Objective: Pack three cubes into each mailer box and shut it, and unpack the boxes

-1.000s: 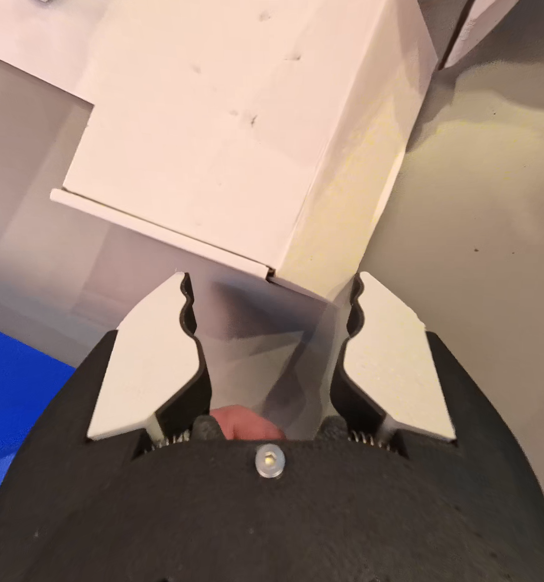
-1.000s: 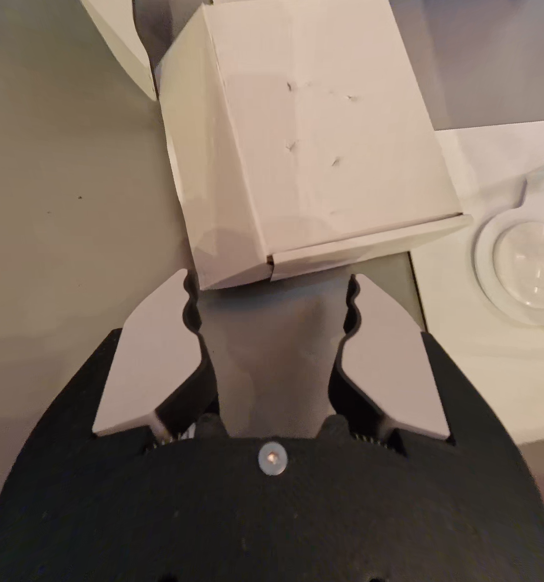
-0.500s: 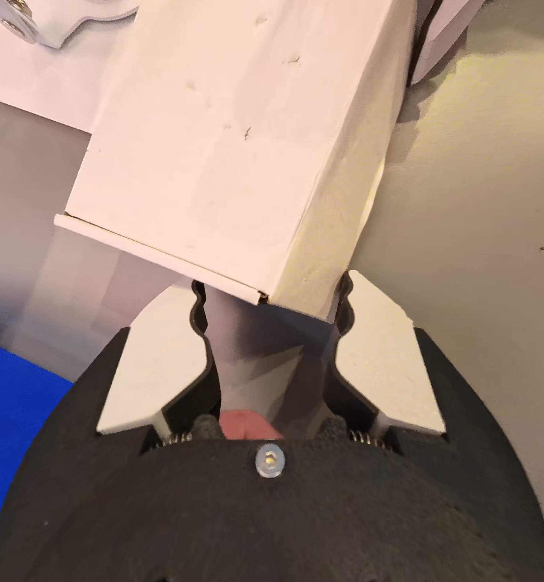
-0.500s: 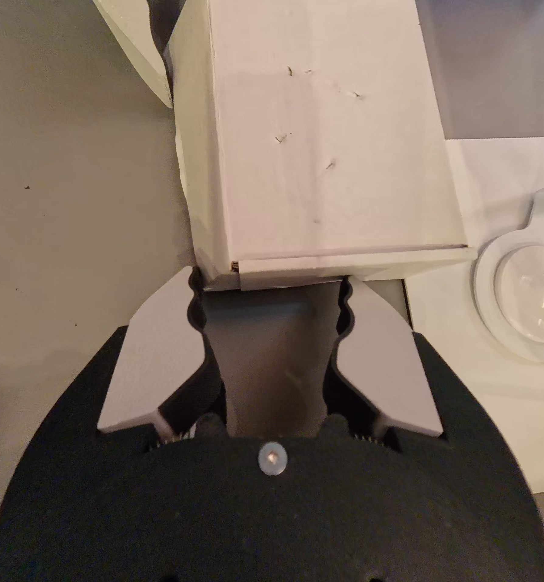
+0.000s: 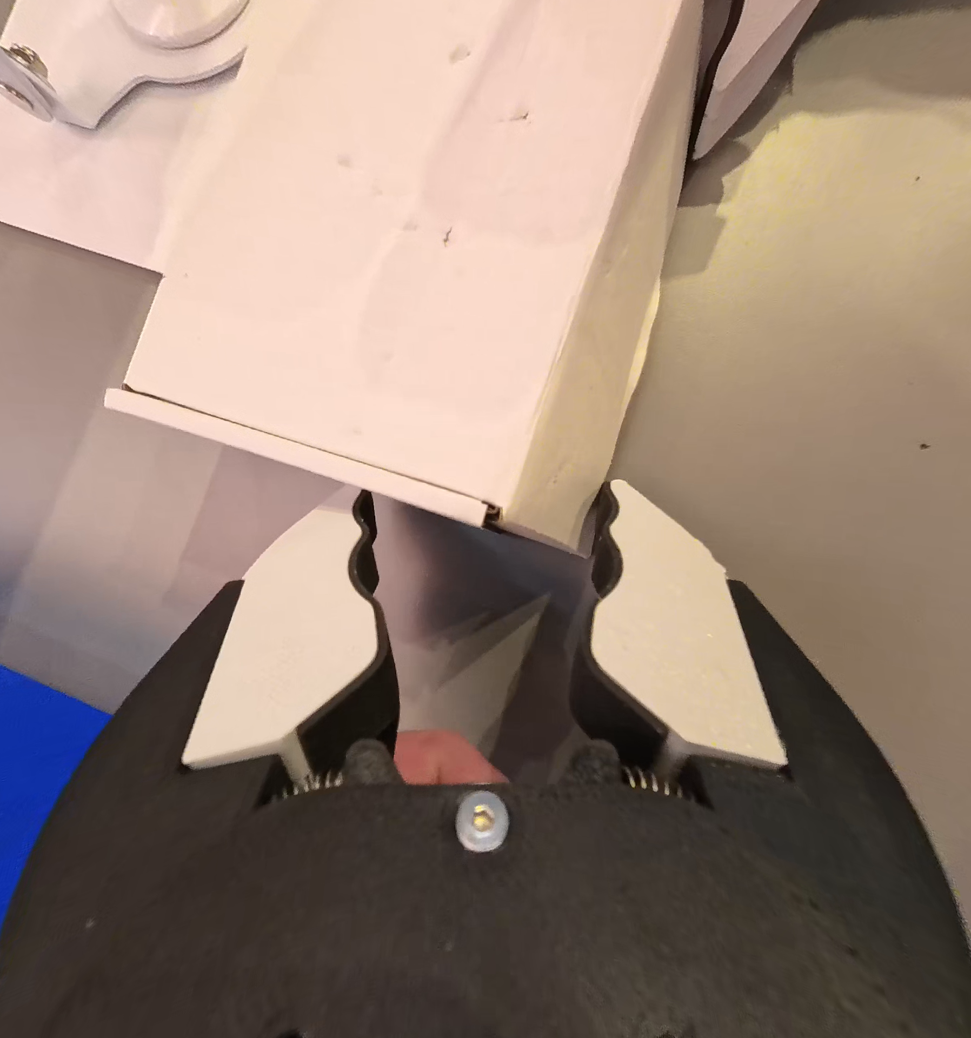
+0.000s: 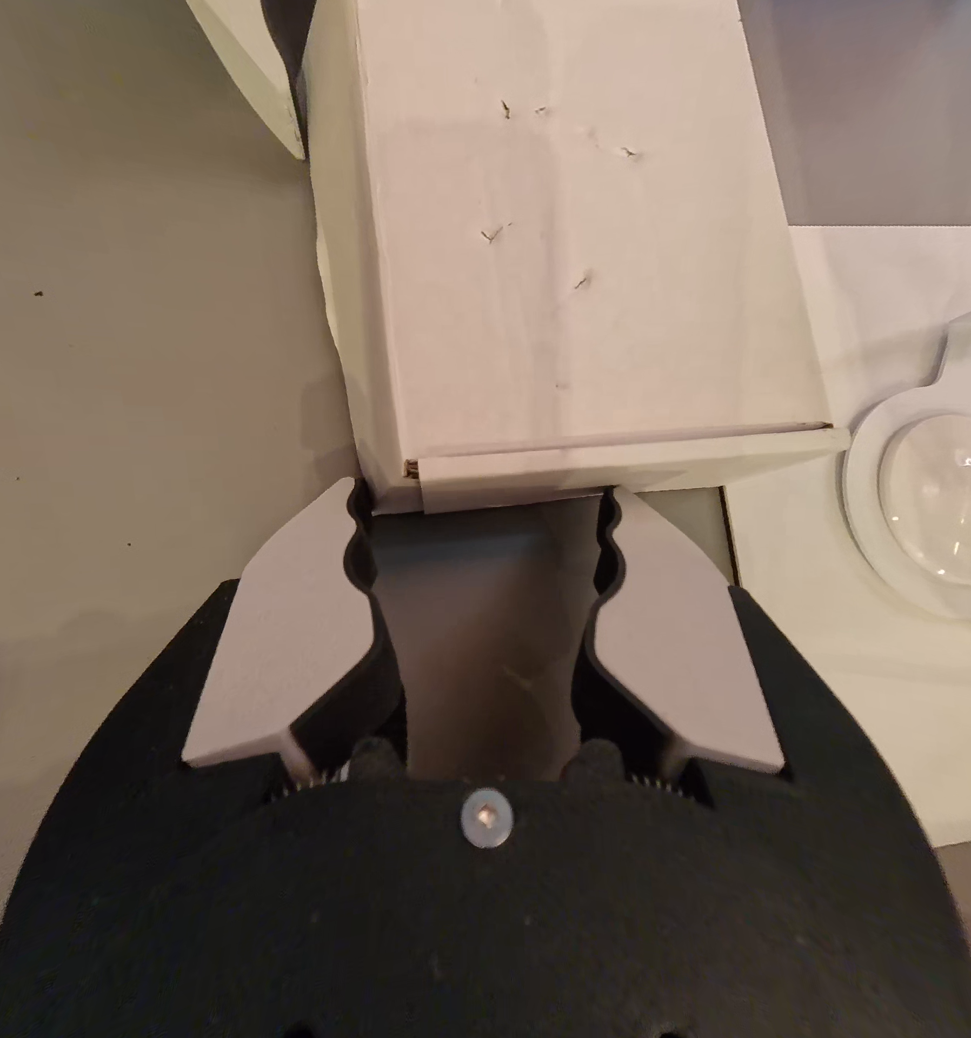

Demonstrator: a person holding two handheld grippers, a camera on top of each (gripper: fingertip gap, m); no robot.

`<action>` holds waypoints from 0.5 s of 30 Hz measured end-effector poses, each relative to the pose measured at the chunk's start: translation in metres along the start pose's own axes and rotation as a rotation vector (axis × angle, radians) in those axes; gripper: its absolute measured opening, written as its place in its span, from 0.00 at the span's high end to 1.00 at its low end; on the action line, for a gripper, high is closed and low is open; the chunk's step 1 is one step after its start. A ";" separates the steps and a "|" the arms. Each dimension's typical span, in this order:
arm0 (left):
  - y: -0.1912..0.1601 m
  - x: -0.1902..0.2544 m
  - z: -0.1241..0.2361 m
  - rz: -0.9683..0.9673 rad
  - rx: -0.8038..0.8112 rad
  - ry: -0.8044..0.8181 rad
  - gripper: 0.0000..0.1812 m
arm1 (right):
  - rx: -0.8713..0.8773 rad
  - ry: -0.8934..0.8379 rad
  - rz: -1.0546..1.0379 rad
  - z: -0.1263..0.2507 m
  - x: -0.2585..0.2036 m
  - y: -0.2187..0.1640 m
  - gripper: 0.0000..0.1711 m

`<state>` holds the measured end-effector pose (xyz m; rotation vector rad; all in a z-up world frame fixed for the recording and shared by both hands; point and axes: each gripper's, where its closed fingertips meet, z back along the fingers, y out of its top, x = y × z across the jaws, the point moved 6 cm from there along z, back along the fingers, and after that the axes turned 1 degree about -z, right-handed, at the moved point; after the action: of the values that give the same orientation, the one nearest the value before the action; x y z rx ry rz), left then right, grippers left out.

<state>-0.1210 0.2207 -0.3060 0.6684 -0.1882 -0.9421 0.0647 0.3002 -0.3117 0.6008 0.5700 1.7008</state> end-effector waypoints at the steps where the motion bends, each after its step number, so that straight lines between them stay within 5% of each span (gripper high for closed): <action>1: 0.000 0.000 0.000 -0.006 -0.003 0.004 0.59 | -0.002 0.008 -0.006 0.000 0.000 0.000 0.58; 15: 0.001 -0.007 -0.005 -0.025 -0.006 0.079 0.67 | -0.023 -0.017 -0.034 0.001 0.001 -0.001 0.71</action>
<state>-0.1222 0.2292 -0.3082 0.7024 -0.1067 -0.9381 0.0663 0.3018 -0.3116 0.5858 0.5451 1.6663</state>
